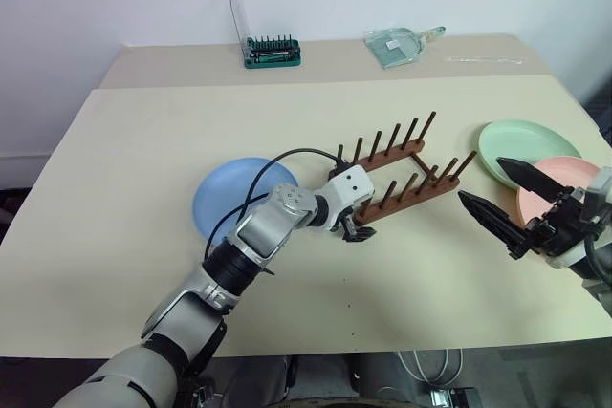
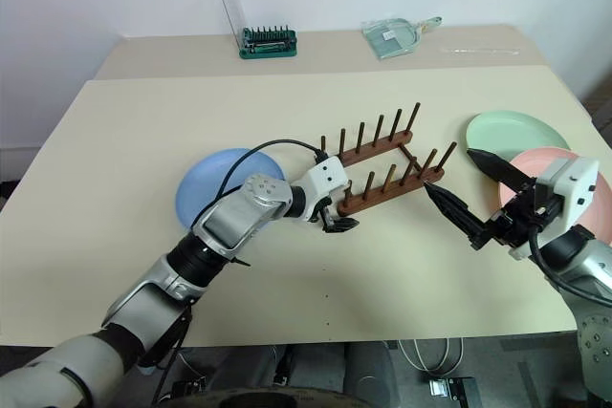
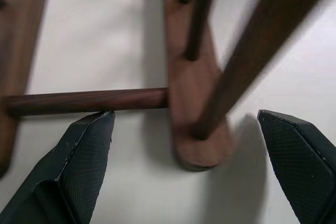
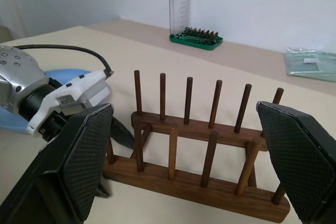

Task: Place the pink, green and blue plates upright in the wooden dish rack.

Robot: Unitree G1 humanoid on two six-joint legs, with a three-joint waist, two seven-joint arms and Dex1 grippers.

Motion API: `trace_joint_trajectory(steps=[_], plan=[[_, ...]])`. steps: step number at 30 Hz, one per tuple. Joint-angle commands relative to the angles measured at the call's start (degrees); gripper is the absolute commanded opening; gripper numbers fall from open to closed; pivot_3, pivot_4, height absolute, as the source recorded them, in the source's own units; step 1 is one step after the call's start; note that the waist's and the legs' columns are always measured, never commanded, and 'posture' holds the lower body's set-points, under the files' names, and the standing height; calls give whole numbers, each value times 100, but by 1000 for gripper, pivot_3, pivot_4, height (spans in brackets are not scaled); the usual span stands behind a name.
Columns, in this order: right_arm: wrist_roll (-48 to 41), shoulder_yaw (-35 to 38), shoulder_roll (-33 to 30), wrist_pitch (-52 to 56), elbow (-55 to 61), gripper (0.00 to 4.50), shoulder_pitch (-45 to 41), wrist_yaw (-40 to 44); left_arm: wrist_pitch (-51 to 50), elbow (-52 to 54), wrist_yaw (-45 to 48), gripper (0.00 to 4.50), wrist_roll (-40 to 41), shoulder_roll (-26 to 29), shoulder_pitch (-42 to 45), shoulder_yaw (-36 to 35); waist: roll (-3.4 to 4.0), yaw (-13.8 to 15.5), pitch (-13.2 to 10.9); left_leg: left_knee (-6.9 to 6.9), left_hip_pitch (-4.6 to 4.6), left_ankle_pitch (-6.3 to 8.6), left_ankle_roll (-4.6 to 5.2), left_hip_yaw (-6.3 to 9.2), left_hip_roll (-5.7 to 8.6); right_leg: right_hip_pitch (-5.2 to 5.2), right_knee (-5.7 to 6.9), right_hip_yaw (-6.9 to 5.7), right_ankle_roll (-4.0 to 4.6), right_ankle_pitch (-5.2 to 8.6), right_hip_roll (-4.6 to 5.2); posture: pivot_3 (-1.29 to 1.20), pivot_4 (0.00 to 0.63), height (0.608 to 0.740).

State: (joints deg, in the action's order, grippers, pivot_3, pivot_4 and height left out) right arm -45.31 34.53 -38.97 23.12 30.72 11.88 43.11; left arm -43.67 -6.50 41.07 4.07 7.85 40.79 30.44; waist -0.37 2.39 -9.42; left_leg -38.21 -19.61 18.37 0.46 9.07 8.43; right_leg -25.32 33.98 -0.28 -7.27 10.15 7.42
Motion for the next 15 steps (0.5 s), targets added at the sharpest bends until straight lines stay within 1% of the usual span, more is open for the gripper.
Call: trace_joint_trajectory(steps=[1,3,6,7,9,13,14,15], plan=[[-97,245,-30,-88,282,4500,64,-50,-228,126,69,3690,149,-101,-47,-112,0,1,0,0,1,0,0,0,0,1,0,0,-8,5,0,0,150,740],[-114,271,-36,-77,314,4500,76,-83,-182,113,29,2737,64,-112,-9,-57,0,0,0,0,4,1,2,0,0,4,0,0,-12,7,0,0,150,740],[-128,287,-49,-76,322,4500,73,-115,-198,66,-19,1132,32,-157,22,-83,0,1,0,0,6,1,2,-1,0,5,0,1,-11,7,0,0,150,740],[-126,289,-52,-81,319,4500,72,-119,-199,52,-29,779,26,-165,26,-94,0,7,1,0,7,1,2,-1,0,6,0,1,-11,7,0,0,150,740],[-136,288,-64,-77,308,4500,45,-136,-122,-1,-26,783,-9,-165,66,-98,0,3,0,0,13,4,6,-2,0,15,-2,1,-16,10,0,0,150,740],[-120,276,-96,-91,270,4500,6,-150,353,-198,159,783,-59,-128,261,-98,1,4,1,0,14,7,11,-2,0,15,-1,1,-19,12,0,0,150,740],[-128,279,-102,-89,260,4500,-11,-157,325,-242,416,783,109,-118,362,-174,-1,5,0,0,13,7,11,-2,0,15,-1,1,-18,11,0,0,150,740],[-130,284,-107,-92,250,4500,-28,-163,523,-335,612,783,137,-59,466,-194,-1,6,0,-1,12,7,11,-2,0,15,-1,1,-18,11,0,0,150,740]])
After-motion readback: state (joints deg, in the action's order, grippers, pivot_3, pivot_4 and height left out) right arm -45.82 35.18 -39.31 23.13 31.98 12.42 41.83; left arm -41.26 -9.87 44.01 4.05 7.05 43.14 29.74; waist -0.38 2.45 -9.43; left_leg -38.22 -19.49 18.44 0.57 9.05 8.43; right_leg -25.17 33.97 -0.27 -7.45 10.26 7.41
